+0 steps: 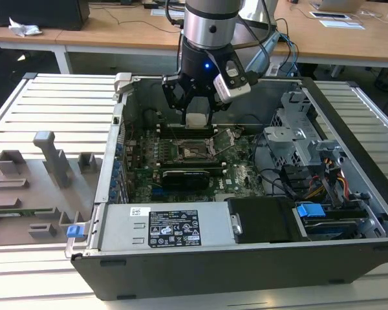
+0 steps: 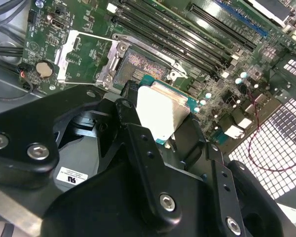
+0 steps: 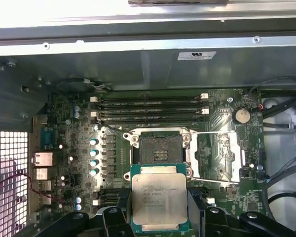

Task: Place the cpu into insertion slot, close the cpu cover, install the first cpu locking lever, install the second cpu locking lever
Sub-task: 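Place the cpu into insertion slot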

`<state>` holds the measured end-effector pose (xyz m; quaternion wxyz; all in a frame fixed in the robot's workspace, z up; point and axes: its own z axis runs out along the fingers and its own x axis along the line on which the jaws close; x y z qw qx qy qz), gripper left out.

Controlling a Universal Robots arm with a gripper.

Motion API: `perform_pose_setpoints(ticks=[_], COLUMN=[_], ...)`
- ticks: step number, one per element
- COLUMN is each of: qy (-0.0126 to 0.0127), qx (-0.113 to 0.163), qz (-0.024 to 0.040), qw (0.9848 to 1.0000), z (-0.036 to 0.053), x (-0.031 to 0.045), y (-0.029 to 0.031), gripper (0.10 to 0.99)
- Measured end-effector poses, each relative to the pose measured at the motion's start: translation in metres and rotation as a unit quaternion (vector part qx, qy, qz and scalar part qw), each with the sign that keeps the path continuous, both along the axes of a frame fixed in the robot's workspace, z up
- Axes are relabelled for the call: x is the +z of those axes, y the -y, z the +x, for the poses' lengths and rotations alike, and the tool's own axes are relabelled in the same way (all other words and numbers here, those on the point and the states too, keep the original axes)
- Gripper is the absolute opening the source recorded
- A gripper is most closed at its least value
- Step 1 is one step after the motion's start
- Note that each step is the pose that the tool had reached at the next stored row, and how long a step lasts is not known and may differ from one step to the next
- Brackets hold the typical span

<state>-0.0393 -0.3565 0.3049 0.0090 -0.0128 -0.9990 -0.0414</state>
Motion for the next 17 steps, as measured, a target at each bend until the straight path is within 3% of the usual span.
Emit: perform_pose_setpoints(ticks=[17], qy=[0.0], qx=[0.0], qz=[0.0], qw=[1.0], z=[0.0], x=[-0.012], y=[0.0], gripper=[0.541])
